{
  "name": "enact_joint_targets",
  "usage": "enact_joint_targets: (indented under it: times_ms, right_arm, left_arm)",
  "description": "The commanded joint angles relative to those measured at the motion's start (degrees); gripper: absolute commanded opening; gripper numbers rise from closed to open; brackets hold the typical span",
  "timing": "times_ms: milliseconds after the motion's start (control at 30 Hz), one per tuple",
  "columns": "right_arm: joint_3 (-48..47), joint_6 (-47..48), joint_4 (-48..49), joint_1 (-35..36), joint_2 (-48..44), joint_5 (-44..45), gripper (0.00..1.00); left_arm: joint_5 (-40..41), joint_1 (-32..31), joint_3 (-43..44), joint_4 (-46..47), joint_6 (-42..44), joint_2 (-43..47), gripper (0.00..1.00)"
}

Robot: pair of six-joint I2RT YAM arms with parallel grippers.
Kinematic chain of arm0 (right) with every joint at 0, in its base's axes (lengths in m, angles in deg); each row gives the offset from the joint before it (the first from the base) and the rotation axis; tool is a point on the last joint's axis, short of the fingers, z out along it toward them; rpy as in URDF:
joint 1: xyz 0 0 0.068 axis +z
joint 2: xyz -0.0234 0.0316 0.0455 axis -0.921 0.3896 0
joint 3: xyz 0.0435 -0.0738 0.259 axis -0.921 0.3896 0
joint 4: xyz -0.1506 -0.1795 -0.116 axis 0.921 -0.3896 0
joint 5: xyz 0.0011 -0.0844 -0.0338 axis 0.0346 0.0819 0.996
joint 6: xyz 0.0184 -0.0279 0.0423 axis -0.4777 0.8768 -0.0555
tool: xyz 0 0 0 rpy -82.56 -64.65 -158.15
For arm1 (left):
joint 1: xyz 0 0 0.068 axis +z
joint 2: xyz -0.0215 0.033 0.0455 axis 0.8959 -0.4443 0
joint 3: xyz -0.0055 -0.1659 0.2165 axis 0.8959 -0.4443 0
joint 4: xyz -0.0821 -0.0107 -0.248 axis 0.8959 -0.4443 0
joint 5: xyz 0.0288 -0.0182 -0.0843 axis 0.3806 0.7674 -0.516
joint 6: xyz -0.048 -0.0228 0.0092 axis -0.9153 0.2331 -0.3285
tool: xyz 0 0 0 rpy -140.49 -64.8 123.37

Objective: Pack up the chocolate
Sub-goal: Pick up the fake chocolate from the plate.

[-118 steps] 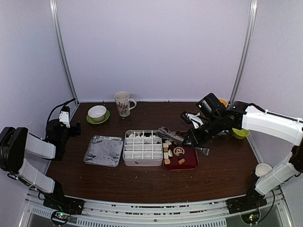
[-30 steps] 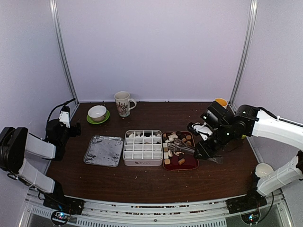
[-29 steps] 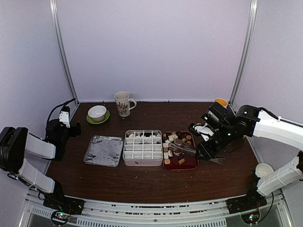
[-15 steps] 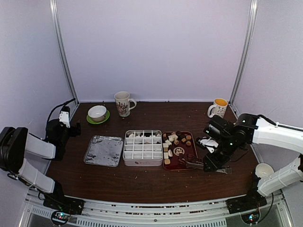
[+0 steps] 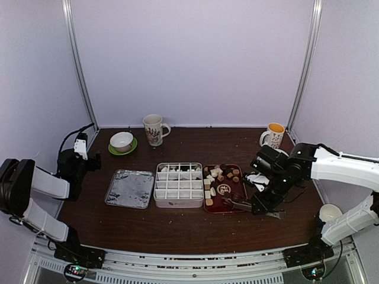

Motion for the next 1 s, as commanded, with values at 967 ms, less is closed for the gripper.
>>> enact_joint_targets:
  times_ms: [967]
  right_arm:
    - [-7.16, 0.08, 1.90, 0.17, -2.43, 5.40, 0.29]
  left_arm:
    - [-0.35, 0.46, -0.27, 2.75, -0.39, -0.31, 0.98]
